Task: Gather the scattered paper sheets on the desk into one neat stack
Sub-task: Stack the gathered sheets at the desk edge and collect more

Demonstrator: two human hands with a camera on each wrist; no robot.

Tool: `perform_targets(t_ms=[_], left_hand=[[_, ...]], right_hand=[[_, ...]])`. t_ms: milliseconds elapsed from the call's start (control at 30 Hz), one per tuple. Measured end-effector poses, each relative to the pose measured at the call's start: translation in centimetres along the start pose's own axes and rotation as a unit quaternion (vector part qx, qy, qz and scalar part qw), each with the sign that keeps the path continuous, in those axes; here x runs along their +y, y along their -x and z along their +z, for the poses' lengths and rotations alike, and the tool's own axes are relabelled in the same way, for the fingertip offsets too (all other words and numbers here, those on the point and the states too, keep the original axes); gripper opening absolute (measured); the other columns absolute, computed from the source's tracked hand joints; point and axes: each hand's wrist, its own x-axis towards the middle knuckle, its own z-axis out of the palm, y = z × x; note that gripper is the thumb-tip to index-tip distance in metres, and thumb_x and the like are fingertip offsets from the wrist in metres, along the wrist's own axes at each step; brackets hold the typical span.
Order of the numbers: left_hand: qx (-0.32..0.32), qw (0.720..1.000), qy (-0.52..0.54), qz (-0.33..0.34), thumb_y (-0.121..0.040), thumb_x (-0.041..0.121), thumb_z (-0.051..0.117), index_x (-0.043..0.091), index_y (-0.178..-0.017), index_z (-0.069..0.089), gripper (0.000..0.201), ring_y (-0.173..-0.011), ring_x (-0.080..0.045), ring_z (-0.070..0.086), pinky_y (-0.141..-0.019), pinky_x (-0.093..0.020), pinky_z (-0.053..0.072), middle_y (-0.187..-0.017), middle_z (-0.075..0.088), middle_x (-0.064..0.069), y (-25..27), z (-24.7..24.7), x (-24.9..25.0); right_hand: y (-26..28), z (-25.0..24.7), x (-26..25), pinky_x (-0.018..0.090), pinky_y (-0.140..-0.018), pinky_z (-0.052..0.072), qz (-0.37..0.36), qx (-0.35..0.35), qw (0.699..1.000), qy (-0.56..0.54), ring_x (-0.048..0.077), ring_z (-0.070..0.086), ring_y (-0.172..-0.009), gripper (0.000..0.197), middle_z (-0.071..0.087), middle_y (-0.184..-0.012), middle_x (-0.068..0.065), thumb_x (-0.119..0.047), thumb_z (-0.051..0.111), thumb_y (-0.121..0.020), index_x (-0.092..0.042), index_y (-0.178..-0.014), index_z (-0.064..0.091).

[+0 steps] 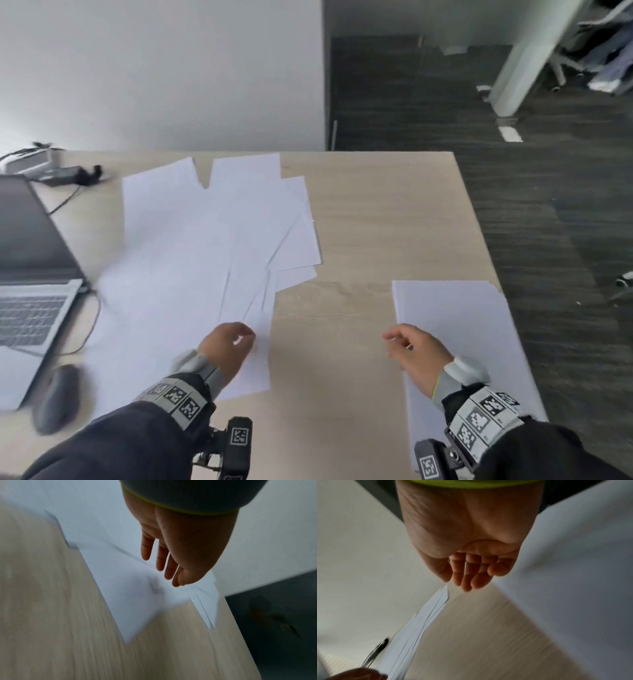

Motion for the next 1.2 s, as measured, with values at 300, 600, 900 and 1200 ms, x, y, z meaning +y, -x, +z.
perform_targets(t_ms=[300,600,900,1200], left_hand=[[0.055,0.987,-0.111,-0.105,-0.085,0.051,0.069,0.033,-0.148,0.04,0.071,-0.15,-0.023,0.024,-0.118,-0.043,0.03,-0.166,0.021,0.003,-0.5,-7.2,-15.1],[-0.015,0.979,-0.201,0.0,-0.088,0.073,0.042,0.042,-0.158,-0.004,0.09,-0.154,-0.02,-0.017,-0.125,-0.047,0.002,-0.167,-0.022,0.007,-3.6,-8.3,-17.5],[-0.05,0.965,-0.209,0.148,-0.087,0.072,0.029,0.038,-0.159,0.01,0.082,-0.15,-0.018,-0.024,-0.124,-0.048,-0.003,-0.168,-0.018,0.004,-3.4,-5.5,-15.8],[-0.107,0.947,-0.201,0.226,-0.065,0.088,0.053,0.037,-0.15,0.022,0.104,-0.151,-0.019,-0.028,-0.124,-0.048,-0.007,-0.166,-0.019,0.009,-4.9,-7.2,-14.5]], right_hand=[[-2.1,11.7,-7.9,0.026,-0.082,0.054,-0.035,-0.123,0.99,0.064,0.003,0.066,-0.081,0.007,0.069,-0.091,-0.014,-0.034,0.062,-0.09,-0.04,-0.09,0.066],[-3.0,19.3,-14.8,0.021,-0.094,0.044,-0.041,-0.138,0.987,0.067,-0.001,0.058,-0.107,0.022,0.06,-0.118,-0.019,-0.03,0.059,-0.093,-0.04,-0.113,0.059],[-4.1,20.9,-16.1,0.025,-0.088,0.042,0.016,-0.026,0.999,0.037,0.011,0.056,-0.098,0.04,0.049,-0.123,-0.006,-0.022,0.059,-0.094,-0.028,-0.132,0.05],[-5.1,21.0,-15.8,0.049,-0.1,0.049,0.097,0.023,0.994,-0.049,0.018,0.057,-0.112,0.044,0.05,-0.126,-0.011,-0.038,0.058,-0.079,-0.043,-0.122,0.05]])
